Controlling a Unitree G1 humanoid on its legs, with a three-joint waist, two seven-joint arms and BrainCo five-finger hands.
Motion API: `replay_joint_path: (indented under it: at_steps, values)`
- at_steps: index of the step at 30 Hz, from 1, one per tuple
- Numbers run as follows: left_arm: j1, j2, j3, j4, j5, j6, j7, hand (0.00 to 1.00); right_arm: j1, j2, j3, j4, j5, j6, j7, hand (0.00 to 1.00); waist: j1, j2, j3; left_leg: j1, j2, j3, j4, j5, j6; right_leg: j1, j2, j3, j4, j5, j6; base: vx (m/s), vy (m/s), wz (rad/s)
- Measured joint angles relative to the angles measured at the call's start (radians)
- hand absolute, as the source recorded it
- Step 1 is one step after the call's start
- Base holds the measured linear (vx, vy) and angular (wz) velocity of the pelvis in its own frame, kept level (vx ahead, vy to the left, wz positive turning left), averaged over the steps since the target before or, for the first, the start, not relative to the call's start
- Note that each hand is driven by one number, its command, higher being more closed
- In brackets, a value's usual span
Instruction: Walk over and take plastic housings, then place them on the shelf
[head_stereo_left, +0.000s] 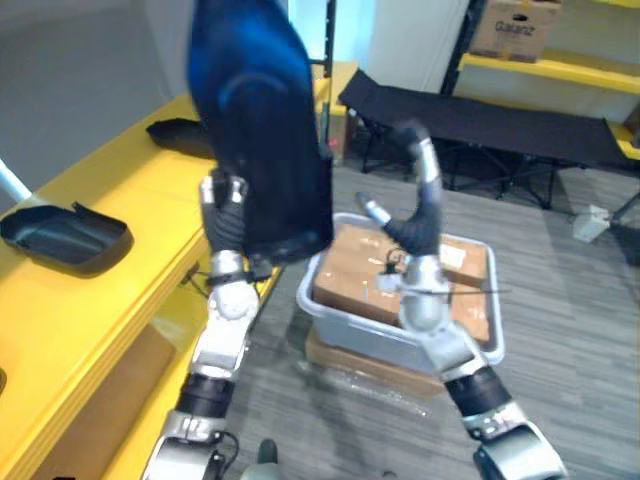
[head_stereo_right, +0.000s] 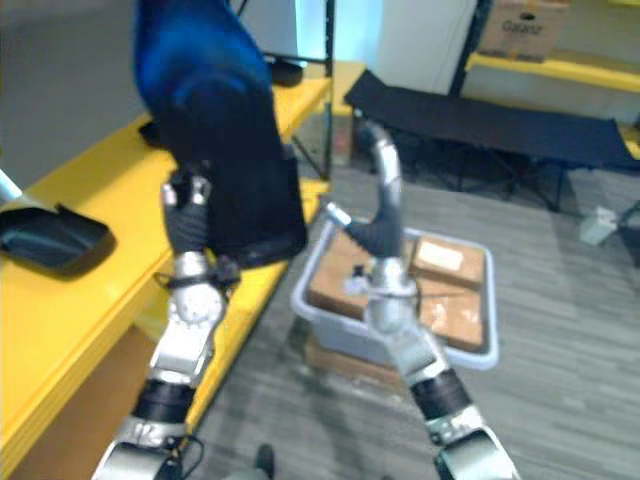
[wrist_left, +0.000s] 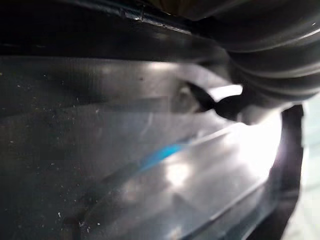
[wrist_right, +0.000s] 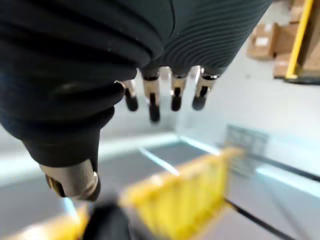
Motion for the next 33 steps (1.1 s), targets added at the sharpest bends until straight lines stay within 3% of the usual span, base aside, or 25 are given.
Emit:
replay_joint_path:
  at_steps: [3,4,6,11,15,18,21,23,27,29,31,32,33]
  values:
    - [0.035,-0.002,0.039,-0.009,0.083,-0.004,0.058,1.0,0.019,-0.001,-0.081,-0.081,0.191,-0.048,0.116,0.0,-0.014,0.001,-0.015,0.0,0.0,0.001,0.0,0.0,-0.001,0.0,0.0,0.0,0.0,-0.001,-0.001,-0.04,0.004,-0.01]
    - [0.051,-0.003,0.065,-0.024,0.138,-0.008,0.103,1.0,0.037,-0.001,-0.148,-0.132,0.311,-0.072,0.195,0.0,-0.023,0.001,-0.016,0.001,0.002,0.005,-0.001,-0.004,-0.004,-0.005,0.0,0.003,-0.001,-0.004,-0.001,-0.05,0.01,-0.04]
    - [0.061,-0.002,0.078,-0.039,0.168,-0.01,0.129,1.0,0.06,0.0,-0.193,-0.157,0.356,-0.074,0.228,0.0,-0.025,0.0,-0.018,0.001,0.003,0.011,-0.001,-0.004,-0.004,-0.009,-0.001,0.006,-0.001,-0.004,0.0,-0.04,0.009,-0.14]
    - [0.176,-0.018,0.125,-0.107,0.127,-0.087,0.17,1.0,0.324,0.051,-0.339,-0.181,0.472,-0.01,0.252,0.0,-0.047,0.004,-0.047,-0.001,0.005,0.043,-0.001,-0.012,-0.002,-0.03,-0.004,0.032,0.001,-0.005,-0.001,0.0,0.001,-0.16]
    - [0.389,-0.14,0.133,-0.206,-0.003,-0.142,0.116,1.0,0.586,0.167,-0.38,-0.033,0.57,0.05,0.297,0.0,-0.072,0.025,-0.06,-0.002,0.009,0.079,-0.002,-0.019,-0.003,-0.054,-0.003,0.065,0.006,-0.005,-0.001,0.03,-0.007,-0.24]
    - [0.519,-0.177,0.129,-0.212,-0.07,-0.143,0.059,1.0,0.699,0.222,-0.403,0.083,0.669,0.061,0.362,0.0,-0.079,0.036,-0.066,0.001,0.017,0.092,-0.001,-0.026,-0.011,-0.061,0.004,0.081,0.004,-0.003,-0.003,0.05,-0.021,-0.19]
    - [0.621,-0.201,0.164,-0.216,-0.159,-0.144,0.021,1.0,0.732,0.236,-0.408,0.124,0.662,0.076,0.422,0.0,-0.077,0.037,-0.067,0.002,0.029,0.106,-0.001,-0.031,-0.016,-0.068,0.014,0.091,-0.001,-0.003,-0.004,0.02,-0.03,-0.16]
    - [0.671,-0.21,0.2,-0.228,-0.167,-0.144,0.019,1.0,0.723,0.235,-0.399,0.124,0.677,0.092,0.48,0.0,-0.068,0.033,-0.065,0.002,0.036,0.1,0.0,-0.034,-0.021,-0.062,0.022,0.085,-0.002,-0.004,-0.006,0.0,-0.032,0.06]
    - [0.699,-0.216,0.236,-0.285,-0.166,-0.144,0.02,1.0,0.695,0.225,-0.354,0.161,0.668,0.135,0.529,0.0,-0.035,0.026,-0.058,-0.003,0.036,0.039,0.0,-0.027,-0.023,-0.018,0.029,0.017,-0.005,-0.012,-0.011,-0.01,-0.028,0.56]
    - [0.701,-0.215,0.236,-0.328,-0.166,-0.142,0.017,1.0,0.684,0.219,-0.316,0.163,0.668,0.154,0.557,0.0,-0.018,0.025,-0.049,-0.031,0.025,0.001,0.0,-0.029,-0.008,0.02,0.02,-0.071,-0.006,-0.026,-0.001,-0.02,-0.014,1.13]
    - [0.695,-0.214,0.236,-0.347,-0.164,-0.142,-0.014,1.0,0.678,0.213,-0.304,0.162,0.661,0.156,0.571,0.0,-0.016,0.01,-0.042,-0.062,0.024,0.118,0.005,-0.054,0.035,0.063,-0.009,-0.219,-0.011,-0.037,0.014,0.02,0.07,1.81]
    - [0.696,-0.217,0.24,-0.347,-0.165,-0.143,-0.028,1.0,0.659,0.194,-0.291,0.163,0.642,0.154,0.571,0.0,-0.008,0.017,-0.035,-0.08,0.026,0.191,0.02,-0.038,0.055,0.078,-0.034,-0.275,-0.002,-0.042,0.029,0.08,0.175,1.84]
    - [0.699,-0.224,0.251,-0.348,-0.165,-0.143,-0.03,1.0,0.632,0.162,-0.275,0.163,0.624,0.154,0.572,0.0,0.011,0.048,-0.017,-0.084,0.026,0.187,0.026,-0.001,0.053,0.093,-0.035,-0.297,0.02,-0.047,0.037,0.07,0.187,1.14]
